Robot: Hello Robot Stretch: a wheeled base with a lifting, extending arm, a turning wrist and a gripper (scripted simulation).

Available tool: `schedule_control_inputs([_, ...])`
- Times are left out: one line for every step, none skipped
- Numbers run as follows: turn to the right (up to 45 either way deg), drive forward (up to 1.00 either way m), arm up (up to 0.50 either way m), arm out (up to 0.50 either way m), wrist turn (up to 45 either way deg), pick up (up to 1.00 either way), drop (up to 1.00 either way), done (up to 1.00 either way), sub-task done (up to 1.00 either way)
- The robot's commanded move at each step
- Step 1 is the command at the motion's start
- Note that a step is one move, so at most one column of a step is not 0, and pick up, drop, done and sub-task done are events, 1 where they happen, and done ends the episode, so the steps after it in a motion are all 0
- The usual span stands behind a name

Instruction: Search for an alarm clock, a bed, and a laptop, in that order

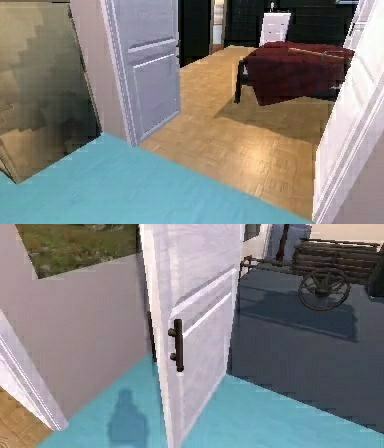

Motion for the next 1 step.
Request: schedule_control_inputs([24.0,0.0,0.0,0.0,0.0,0.0,0.0,0.0,0.0])
